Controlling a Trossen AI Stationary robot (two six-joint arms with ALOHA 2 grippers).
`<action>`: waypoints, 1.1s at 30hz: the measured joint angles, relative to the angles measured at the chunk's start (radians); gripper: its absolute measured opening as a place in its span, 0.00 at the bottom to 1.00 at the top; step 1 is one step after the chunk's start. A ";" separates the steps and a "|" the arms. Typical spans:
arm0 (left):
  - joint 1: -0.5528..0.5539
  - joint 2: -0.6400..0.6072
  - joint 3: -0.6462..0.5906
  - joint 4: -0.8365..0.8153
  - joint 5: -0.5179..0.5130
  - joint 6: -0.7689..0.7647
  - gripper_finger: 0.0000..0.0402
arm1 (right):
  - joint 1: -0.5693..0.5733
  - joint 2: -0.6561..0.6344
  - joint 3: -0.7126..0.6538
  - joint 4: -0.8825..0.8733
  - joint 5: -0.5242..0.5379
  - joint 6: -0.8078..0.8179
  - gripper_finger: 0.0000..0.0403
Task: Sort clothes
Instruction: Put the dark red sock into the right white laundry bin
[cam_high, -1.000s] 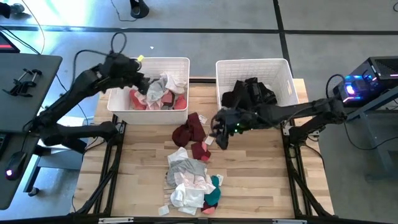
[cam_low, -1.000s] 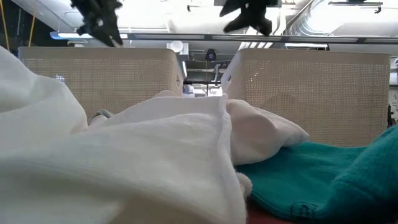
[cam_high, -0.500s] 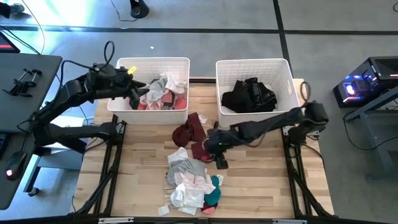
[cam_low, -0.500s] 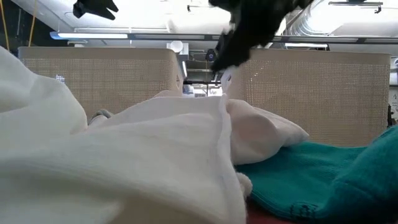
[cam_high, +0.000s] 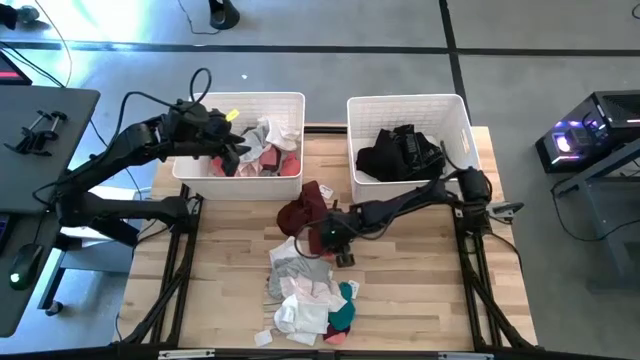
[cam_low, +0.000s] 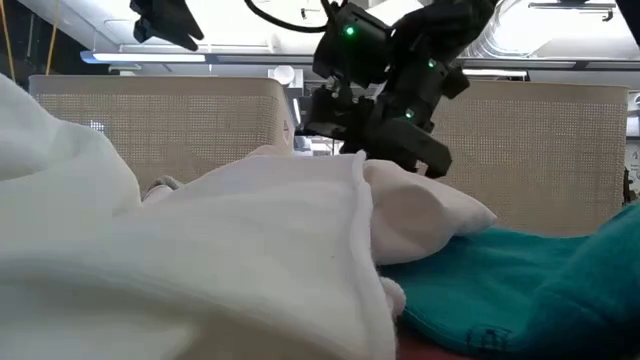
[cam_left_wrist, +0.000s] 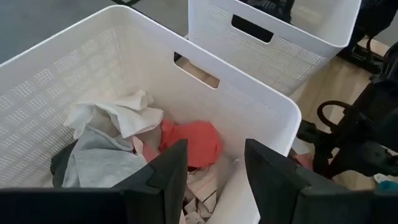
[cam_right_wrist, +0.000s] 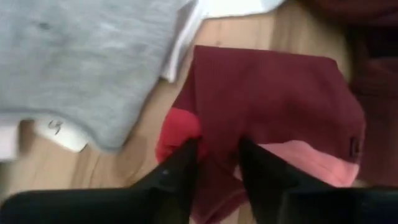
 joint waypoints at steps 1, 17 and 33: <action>-0.002 0.001 0.000 0.002 0.000 0.000 0.36 | 0.001 0.000 0.002 -0.012 0.010 0.016 0.19; -0.103 -0.001 0.000 0.131 0.001 -0.053 0.36 | 0.012 -0.473 0.248 -0.445 0.030 0.182 0.01; -0.131 -0.001 0.000 0.223 0.001 -0.053 0.36 | -0.318 -0.804 0.185 -0.874 0.595 0.477 0.04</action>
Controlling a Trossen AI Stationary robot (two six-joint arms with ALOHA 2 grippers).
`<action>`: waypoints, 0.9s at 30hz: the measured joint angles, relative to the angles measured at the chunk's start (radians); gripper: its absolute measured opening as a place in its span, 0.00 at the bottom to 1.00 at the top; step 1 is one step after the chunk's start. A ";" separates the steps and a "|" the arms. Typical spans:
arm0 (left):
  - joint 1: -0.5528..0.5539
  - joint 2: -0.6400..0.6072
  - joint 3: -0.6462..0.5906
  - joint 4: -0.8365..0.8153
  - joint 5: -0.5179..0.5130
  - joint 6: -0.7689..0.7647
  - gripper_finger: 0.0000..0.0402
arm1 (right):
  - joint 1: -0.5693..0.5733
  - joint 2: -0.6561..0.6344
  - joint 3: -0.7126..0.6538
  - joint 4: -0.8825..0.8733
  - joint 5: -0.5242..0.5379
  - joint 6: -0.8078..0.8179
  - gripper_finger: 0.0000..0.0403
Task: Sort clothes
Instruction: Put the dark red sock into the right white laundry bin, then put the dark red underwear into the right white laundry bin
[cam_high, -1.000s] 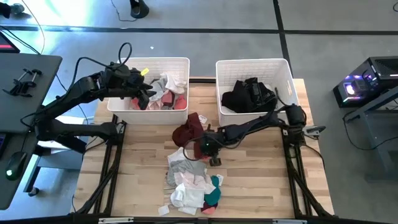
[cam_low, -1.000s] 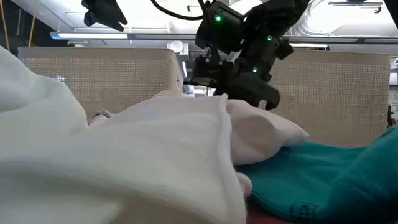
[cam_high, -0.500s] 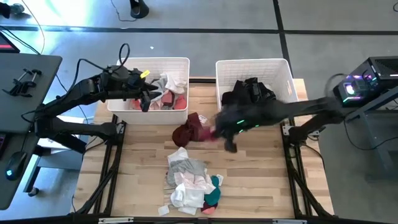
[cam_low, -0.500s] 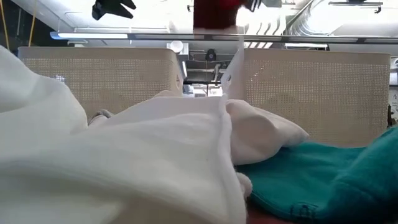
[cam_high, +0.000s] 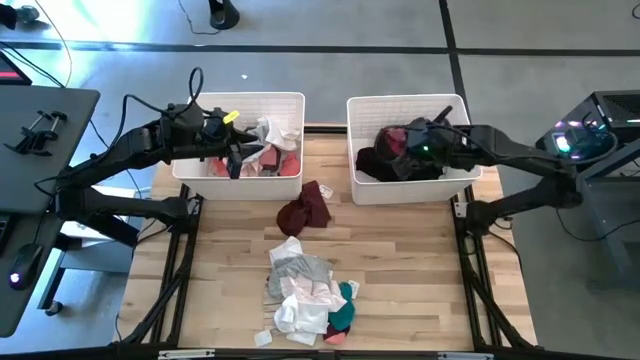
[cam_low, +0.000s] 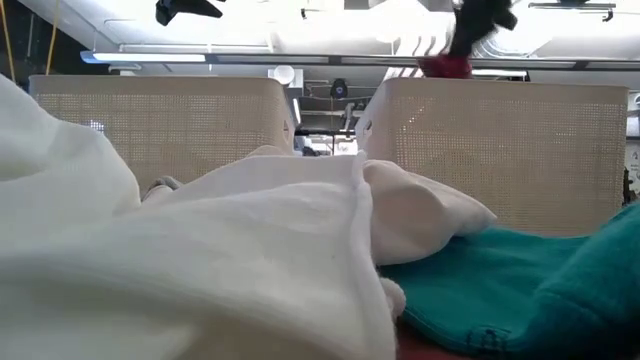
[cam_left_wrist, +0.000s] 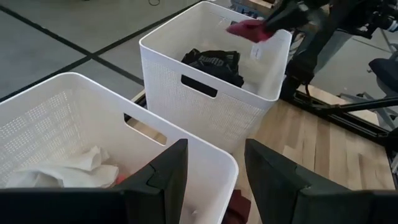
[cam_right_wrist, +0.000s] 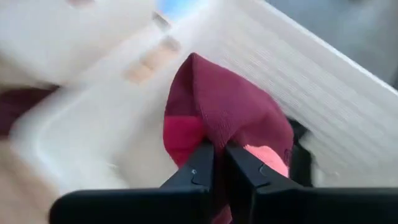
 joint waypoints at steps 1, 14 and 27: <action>0.000 0.000 0.000 -0.001 0.000 0.000 0.36 | -0.027 -0.003 -0.026 0.002 0.001 -0.005 0.05; -0.041 0.000 0.000 -0.016 0.007 -0.018 0.36 | -0.111 0.002 -0.136 0.223 -0.260 0.071 0.44; -0.044 0.000 0.000 0.014 -0.001 -0.026 0.36 | 0.233 0.451 -0.131 0.936 -0.499 -0.407 0.37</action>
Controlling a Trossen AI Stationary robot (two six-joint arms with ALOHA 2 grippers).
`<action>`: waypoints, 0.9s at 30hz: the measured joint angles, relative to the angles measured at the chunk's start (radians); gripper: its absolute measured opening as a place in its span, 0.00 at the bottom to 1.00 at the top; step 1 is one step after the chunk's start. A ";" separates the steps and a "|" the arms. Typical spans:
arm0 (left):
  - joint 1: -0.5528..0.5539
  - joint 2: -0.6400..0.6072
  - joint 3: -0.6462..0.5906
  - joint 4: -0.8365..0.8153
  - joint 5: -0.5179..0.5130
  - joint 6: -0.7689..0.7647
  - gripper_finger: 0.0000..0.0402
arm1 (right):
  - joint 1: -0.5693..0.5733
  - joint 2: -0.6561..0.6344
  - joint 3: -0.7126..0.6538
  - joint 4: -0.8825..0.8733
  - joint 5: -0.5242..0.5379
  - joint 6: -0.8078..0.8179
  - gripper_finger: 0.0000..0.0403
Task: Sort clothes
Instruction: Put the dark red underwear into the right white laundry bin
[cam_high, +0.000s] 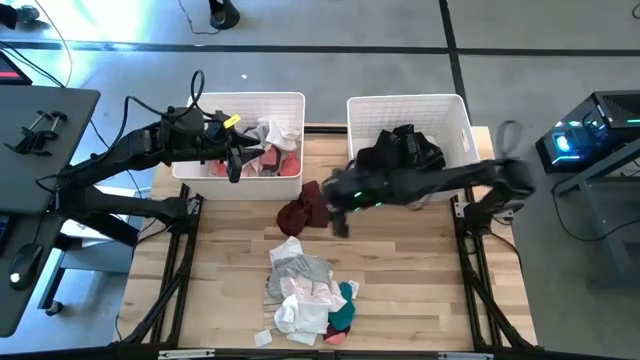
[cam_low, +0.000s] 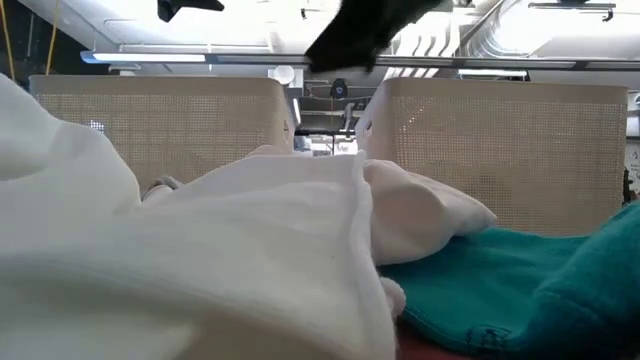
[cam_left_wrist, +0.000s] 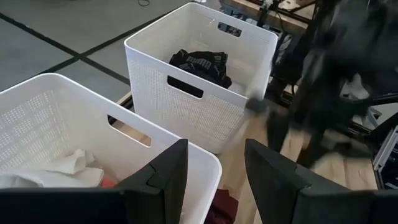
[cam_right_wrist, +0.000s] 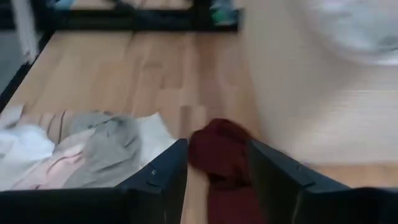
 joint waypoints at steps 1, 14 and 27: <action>0.000 0.000 0.000 0.000 0.000 -0.001 0.36 | 0.004 0.045 0.000 0.032 -0.013 -0.014 0.37; 0.000 0.000 0.000 -0.001 0.000 -0.027 0.36 | -0.032 0.395 -0.001 0.115 0.143 0.064 0.34; 0.000 0.000 0.000 0.017 0.000 -0.038 0.36 | -0.016 0.259 0.196 -0.282 -0.005 0.221 0.01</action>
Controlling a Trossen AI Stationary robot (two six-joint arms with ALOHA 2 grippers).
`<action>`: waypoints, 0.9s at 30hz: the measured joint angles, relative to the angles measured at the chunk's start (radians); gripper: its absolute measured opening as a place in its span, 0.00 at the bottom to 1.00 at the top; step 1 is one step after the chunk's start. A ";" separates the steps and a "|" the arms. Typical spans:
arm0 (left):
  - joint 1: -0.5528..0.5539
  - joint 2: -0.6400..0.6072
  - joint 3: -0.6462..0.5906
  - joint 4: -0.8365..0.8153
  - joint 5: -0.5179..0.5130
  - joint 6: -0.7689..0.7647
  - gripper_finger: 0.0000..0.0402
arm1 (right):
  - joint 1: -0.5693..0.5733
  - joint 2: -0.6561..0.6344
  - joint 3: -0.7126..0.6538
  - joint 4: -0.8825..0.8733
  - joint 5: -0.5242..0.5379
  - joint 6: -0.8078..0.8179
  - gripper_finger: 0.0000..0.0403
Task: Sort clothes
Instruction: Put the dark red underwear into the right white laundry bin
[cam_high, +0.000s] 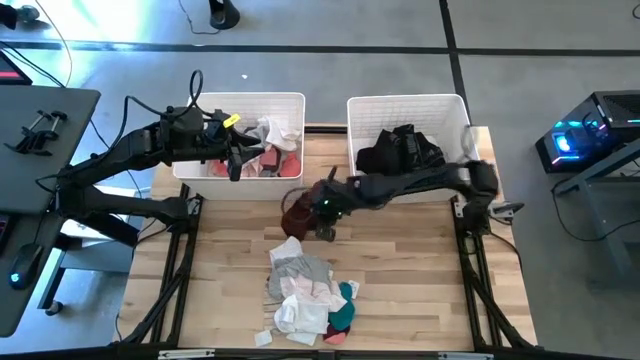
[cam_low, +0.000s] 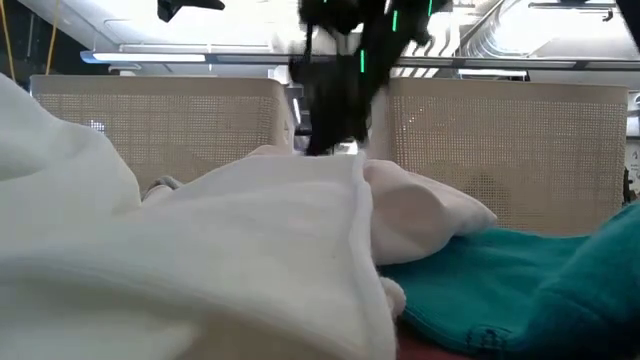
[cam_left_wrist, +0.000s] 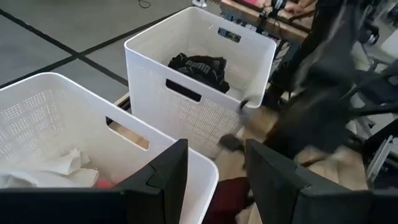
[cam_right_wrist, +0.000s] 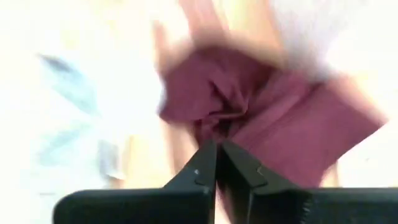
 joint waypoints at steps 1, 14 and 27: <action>0.000 0.000 0.000 0.008 0.000 -0.005 0.36 | 0.009 -0.034 0.027 -0.020 0.019 -0.005 0.01; 0.000 0.000 0.000 0.036 0.000 -0.003 0.36 | 0.061 -0.413 0.427 -0.534 0.699 0.051 0.00; 0.000 0.000 0.000 0.043 0.000 0.031 0.36 | -0.236 -0.572 0.505 -0.755 1.071 0.025 0.00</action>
